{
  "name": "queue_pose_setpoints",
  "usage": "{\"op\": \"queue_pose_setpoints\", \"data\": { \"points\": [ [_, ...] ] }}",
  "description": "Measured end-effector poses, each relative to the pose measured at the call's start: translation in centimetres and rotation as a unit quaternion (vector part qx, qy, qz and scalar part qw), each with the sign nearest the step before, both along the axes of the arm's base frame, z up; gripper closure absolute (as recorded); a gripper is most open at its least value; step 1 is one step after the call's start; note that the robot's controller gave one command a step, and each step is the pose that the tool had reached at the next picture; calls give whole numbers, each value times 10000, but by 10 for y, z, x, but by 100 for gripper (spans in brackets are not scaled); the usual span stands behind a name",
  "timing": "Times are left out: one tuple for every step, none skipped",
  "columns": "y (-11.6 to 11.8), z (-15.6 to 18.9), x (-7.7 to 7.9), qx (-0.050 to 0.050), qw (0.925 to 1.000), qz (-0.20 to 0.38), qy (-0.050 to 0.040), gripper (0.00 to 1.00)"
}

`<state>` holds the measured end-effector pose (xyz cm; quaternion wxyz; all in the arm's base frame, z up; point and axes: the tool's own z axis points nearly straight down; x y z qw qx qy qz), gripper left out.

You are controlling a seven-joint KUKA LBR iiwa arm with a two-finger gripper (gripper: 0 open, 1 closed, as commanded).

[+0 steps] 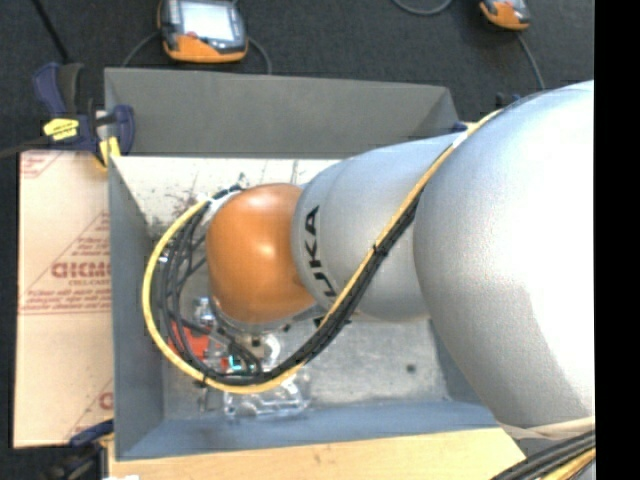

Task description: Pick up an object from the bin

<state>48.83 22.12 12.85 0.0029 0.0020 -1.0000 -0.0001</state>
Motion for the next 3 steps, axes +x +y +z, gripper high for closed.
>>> {"op": "queue_pose_setpoints", "data": {
  "points": [
    [-29, -62, 48, -2, 9999, -138, -41, 0],
    [7, -58, 39, 20, 9983, -582, -55, 0],
    [7, -58, 40, 31, 9982, -600, -60, 0]
  ]
}}
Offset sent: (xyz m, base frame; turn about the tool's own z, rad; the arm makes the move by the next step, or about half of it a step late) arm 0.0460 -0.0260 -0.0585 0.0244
